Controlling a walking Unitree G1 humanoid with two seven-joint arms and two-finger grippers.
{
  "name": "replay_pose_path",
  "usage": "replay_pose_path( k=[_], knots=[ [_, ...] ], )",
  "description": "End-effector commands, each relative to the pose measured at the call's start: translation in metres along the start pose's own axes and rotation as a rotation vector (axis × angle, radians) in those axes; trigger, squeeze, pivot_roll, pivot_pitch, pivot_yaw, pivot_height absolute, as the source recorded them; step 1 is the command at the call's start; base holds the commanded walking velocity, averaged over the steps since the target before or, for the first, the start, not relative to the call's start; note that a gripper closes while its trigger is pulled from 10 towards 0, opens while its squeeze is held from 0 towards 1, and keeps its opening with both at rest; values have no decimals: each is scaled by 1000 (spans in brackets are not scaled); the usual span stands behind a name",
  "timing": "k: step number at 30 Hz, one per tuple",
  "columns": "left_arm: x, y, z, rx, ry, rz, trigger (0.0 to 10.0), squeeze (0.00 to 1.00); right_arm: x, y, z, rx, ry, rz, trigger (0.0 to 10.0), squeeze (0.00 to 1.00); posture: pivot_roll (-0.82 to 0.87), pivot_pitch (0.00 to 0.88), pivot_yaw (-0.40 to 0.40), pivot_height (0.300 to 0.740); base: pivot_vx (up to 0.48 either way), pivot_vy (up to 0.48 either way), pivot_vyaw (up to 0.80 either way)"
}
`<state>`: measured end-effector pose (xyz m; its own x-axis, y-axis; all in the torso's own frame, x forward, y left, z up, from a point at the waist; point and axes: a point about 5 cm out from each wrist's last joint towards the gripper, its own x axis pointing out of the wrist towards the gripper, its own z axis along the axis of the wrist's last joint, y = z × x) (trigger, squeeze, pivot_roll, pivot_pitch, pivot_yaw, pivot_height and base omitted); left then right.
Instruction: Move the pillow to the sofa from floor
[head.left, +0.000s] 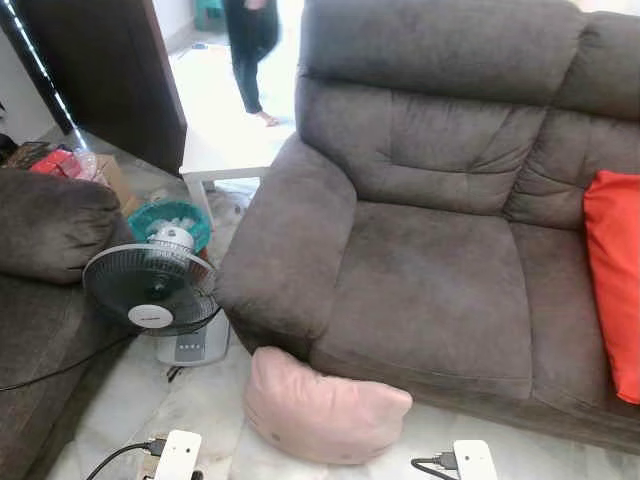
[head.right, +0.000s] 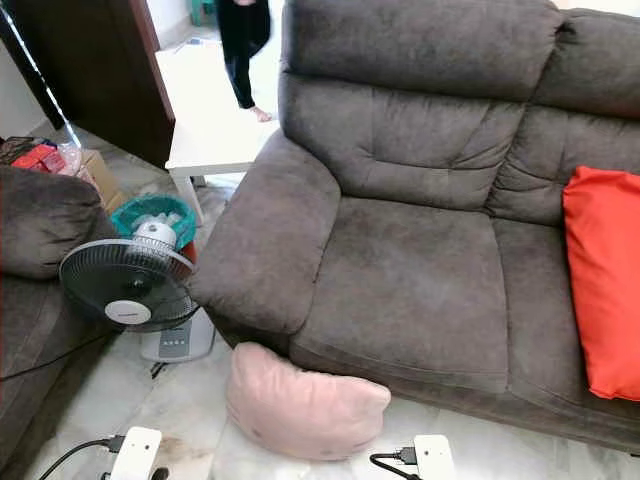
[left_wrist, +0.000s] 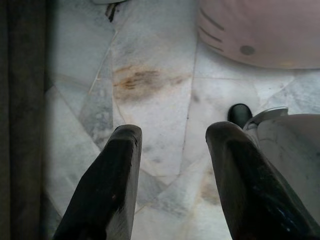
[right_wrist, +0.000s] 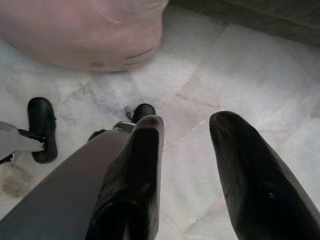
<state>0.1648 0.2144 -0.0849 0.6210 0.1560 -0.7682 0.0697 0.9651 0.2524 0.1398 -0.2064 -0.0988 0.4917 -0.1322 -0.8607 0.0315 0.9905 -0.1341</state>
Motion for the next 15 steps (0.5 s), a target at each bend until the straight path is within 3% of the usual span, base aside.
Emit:
replay_pose_path(
  k=[1,15],
  knots=[
    [-1,1,-6,-11,23,11,10000,0,-1,0,-6,12,18,-2,10000,0,147,87,-11,740,0,274,0],
    [-1,2,-6,-11,23,13,10000,0,-1,0,-6,13,19,-1,10000,0,148,86,-11,740,0,275,0]
  ],
)
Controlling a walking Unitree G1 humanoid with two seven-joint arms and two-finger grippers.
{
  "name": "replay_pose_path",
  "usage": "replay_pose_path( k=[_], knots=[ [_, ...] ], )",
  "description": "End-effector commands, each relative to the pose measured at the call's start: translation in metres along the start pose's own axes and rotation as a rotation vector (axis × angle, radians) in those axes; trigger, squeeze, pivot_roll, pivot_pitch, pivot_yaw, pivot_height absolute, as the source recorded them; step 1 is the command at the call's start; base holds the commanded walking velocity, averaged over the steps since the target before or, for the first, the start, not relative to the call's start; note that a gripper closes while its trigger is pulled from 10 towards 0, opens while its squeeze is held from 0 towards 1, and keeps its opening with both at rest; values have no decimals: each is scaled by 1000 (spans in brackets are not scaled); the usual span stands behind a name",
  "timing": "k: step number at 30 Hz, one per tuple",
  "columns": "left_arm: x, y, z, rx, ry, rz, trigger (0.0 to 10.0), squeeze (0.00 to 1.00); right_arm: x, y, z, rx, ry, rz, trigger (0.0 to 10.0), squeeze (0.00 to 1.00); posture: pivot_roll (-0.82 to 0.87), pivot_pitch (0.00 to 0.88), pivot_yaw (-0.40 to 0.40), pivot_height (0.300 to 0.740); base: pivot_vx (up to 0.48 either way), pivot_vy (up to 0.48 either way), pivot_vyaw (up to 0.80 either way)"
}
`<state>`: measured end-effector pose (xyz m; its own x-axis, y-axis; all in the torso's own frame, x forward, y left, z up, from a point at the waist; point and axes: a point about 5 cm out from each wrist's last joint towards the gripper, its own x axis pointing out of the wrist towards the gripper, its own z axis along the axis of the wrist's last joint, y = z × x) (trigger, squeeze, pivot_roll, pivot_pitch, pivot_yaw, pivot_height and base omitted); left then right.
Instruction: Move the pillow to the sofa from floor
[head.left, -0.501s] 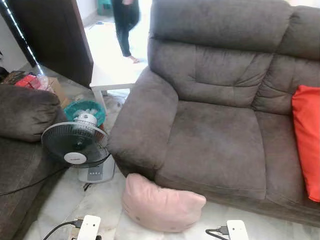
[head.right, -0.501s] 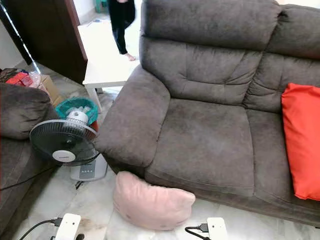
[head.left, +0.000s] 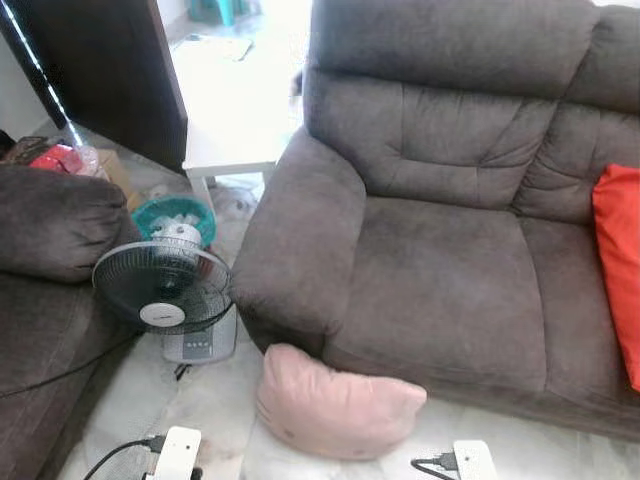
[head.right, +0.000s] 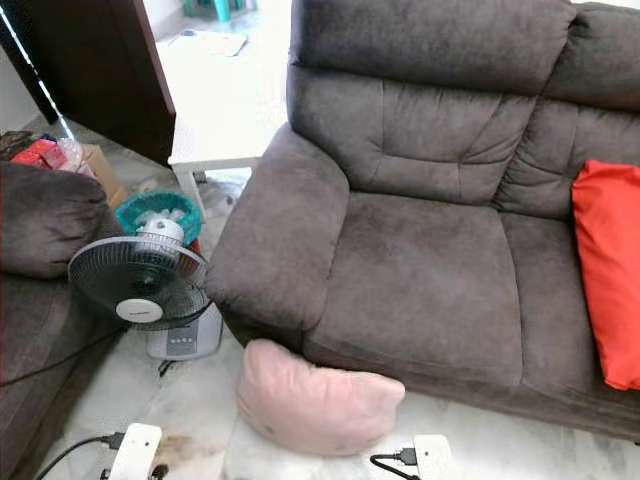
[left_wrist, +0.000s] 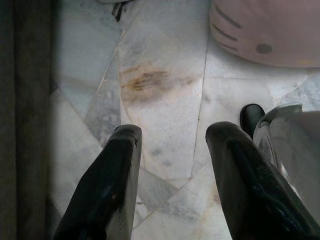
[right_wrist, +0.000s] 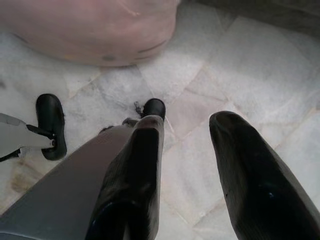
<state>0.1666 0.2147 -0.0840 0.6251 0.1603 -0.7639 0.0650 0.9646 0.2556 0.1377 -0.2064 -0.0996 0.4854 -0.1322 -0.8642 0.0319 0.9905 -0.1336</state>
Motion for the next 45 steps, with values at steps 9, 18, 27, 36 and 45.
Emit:
replay_pose_path(
  k=[9,18,27,36,45],
  knots=[
    [-2,1,-7,-11,26,8,10000,0,-1,0,-3,12,12,-2,10000,0,146,83,-12,740,0,280,0],
    [-2,1,-6,-14,9,3,10000,0,0,0,-3,12,11,-1,10000,0,147,81,-12,740,0,60,0],
    [-2,-1,-3,-47,-25,-20,10000,0,-1,0,-3,16,10,-2,10000,0,147,79,-10,740,0,0,0],
    [-2,-1,-2,-55,-39,-25,10000,0,-1,0,-3,33,4,-4,10000,0,148,87,-11,740,0,0,0],
    [-3,-1,-4,-85,-32,-13,10000,0,-1,0,-4,38,7,-2,10000,0,149,90,-12,740,0,0,-401]
  ],
)
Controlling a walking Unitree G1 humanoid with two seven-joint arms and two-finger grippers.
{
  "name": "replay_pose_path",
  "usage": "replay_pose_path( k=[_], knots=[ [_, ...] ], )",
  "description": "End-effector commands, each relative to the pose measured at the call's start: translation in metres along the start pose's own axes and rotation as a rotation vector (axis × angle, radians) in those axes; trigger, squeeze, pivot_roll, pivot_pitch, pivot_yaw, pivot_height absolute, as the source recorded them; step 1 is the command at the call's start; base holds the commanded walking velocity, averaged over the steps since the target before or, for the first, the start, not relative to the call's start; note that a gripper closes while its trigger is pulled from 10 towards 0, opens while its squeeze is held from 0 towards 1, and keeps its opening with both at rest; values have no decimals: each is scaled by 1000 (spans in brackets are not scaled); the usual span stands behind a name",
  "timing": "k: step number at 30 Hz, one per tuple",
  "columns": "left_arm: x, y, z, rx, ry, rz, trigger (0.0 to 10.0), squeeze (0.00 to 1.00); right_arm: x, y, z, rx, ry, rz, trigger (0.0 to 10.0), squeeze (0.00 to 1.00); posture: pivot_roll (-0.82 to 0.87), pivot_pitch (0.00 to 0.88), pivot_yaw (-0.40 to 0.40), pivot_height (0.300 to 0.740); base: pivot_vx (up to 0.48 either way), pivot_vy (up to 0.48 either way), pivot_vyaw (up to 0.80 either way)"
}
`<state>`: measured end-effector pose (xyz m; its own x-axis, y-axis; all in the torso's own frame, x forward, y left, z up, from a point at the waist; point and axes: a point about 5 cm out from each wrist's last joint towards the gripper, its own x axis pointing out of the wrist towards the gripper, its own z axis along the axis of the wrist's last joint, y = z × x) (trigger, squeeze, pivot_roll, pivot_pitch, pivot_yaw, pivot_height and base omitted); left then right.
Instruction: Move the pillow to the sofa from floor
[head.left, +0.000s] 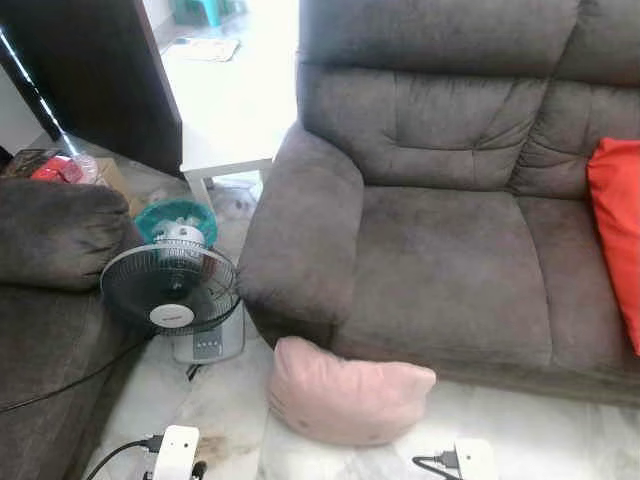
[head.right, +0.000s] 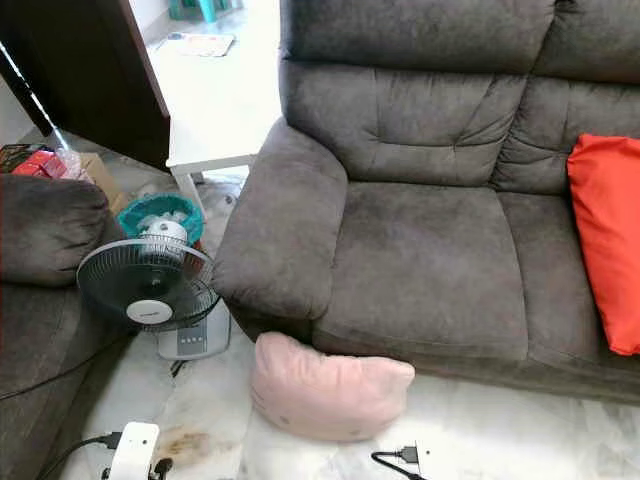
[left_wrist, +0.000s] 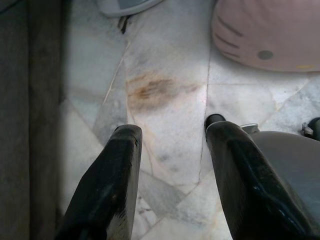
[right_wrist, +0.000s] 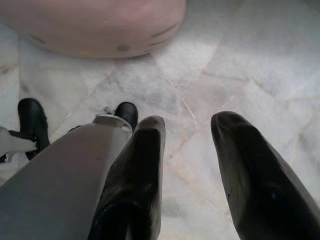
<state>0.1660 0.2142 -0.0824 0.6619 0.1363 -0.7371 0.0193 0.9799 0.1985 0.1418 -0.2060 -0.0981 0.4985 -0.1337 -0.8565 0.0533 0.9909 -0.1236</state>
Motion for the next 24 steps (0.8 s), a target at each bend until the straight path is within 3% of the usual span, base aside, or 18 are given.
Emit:
replay_pose_path(
  k=[1,7,24],
  knots=[
    [-1,0,-5,-16,19,6,10000,0,-1,0,-8,14,22,1,10000,0,149,90,-12,740,0,0,-788],
    [-1,0,-5,-27,24,12,10000,0,-1,0,-7,10,21,5,10000,0,148,89,-13,740,0,0,-777],
    [-1,1,-6,-37,29,23,10000,0,-1,0,-7,16,14,7,10000,0,150,88,-12,740,0,0,0]
  ],
)
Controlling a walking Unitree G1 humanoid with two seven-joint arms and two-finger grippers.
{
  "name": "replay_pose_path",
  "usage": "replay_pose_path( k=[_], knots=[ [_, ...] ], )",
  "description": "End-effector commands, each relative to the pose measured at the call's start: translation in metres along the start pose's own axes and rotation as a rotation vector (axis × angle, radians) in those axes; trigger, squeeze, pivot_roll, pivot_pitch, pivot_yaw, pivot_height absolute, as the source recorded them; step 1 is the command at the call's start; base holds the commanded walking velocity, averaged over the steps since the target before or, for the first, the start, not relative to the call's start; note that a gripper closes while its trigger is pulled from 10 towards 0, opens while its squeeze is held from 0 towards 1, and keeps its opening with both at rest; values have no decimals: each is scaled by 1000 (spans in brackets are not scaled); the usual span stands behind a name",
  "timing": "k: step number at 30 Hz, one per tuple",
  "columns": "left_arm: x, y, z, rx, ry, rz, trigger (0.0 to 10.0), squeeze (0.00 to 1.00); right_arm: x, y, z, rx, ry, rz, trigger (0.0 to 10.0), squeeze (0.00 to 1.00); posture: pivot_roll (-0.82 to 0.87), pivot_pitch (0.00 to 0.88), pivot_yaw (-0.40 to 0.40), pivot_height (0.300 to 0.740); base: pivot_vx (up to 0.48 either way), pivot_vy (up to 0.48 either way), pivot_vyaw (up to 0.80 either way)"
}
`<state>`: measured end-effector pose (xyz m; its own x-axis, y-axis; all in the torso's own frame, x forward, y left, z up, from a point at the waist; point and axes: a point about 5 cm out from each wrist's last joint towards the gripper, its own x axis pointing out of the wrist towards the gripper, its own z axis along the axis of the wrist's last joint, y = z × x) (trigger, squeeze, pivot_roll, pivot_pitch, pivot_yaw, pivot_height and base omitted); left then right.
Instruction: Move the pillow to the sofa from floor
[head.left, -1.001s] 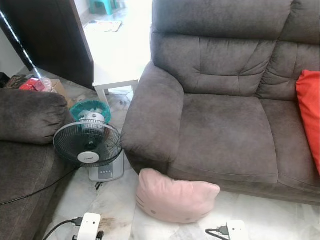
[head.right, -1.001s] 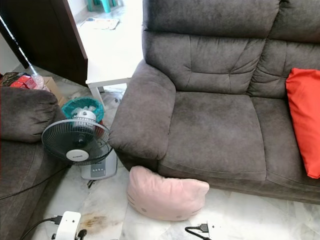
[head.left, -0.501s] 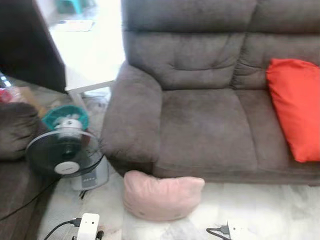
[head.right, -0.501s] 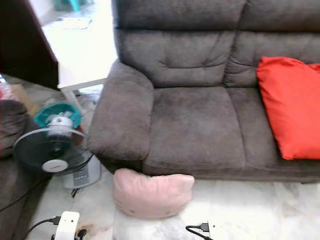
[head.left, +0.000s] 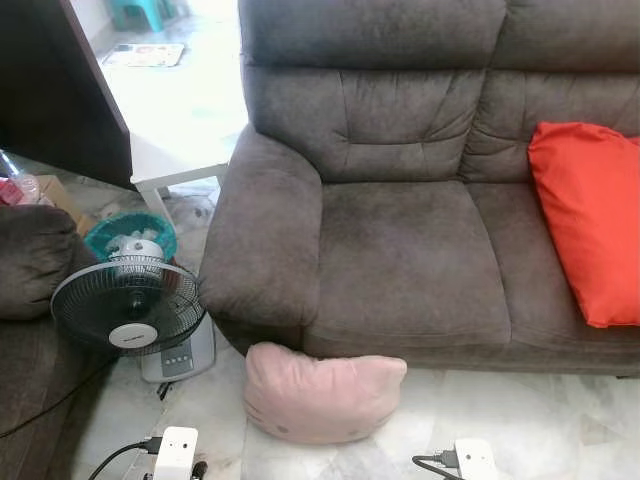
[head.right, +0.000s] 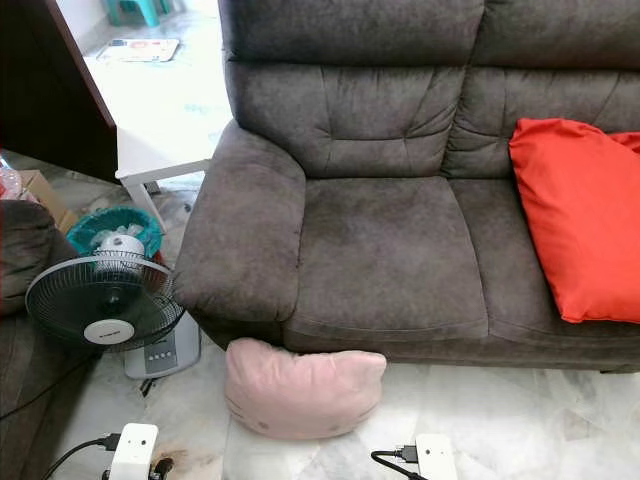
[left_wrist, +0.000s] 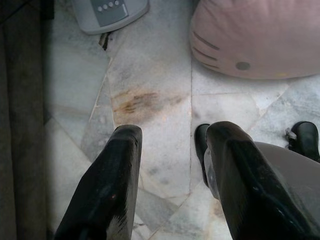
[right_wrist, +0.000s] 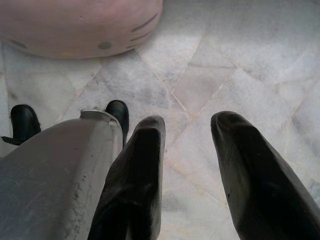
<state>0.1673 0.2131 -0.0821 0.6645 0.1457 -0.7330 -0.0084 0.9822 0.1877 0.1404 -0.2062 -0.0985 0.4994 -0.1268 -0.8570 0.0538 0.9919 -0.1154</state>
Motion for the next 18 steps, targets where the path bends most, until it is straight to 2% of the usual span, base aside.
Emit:
replay_pose_path(
  k=[1,18],
  knots=[
    [-2,2,-7,-9,32,14,10000,0,-1,0,-5,12,14,0,10000,0,150,88,-13,740,0,0,0],
    [-2,2,-8,-14,32,18,10000,0,-1,0,-5,11,13,2,10000,0,149,82,-13,740,0,0,0]
  ],
)
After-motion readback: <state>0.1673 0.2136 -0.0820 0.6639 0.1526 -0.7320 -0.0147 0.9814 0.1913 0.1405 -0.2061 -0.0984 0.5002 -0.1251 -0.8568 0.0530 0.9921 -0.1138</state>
